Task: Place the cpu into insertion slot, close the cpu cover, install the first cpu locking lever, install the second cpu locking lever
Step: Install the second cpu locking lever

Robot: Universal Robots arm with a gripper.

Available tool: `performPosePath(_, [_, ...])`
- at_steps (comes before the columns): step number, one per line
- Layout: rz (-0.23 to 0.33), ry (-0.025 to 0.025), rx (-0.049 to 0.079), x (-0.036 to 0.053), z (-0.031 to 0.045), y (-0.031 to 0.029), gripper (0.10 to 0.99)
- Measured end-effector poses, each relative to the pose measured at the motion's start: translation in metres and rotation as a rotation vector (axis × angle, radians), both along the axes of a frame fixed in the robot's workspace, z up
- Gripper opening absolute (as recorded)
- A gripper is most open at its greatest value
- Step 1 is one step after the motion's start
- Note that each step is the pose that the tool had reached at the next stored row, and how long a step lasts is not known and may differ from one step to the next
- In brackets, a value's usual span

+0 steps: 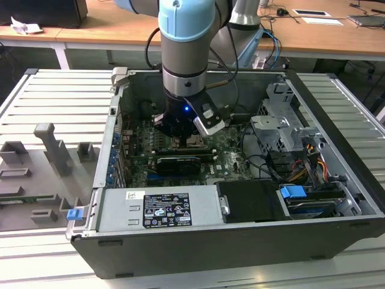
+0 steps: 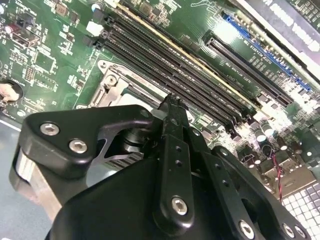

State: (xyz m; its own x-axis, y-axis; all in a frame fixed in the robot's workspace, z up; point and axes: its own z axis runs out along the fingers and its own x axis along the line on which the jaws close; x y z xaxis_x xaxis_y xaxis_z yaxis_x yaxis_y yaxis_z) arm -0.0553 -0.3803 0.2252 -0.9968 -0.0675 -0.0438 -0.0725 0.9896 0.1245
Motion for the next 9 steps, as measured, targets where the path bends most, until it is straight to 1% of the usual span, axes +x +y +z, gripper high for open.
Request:
performPosePath(1, [0.000, 0.0001, 0.001, -0.0015, -0.0002, 0.0000, 0.106])
performPosePath(3, [0.000, 0.0002, 0.007, -0.0026, -0.0008, -0.0001, 0.106])
performPosePath(4, [0.000, 0.0001, 0.014, -0.0067, -0.0012, -0.0002, 0.106])
performPosePath(5, [0.001, 0.0001, 0.019, -0.0090, -0.0015, -0.0005, 0.106])
performPosePath(7, [0.002, -0.0001, 0.024, -0.0129, -0.0034, -0.0011, 0.106])
performPosePath(8, [0.002, 0.0000, 0.026, -0.0134, -0.0043, -0.0015, 0.106])
performPosePath(9, [0.003, 0.0000, 0.030, -0.0138, -0.0065, -0.0021, 0.106])
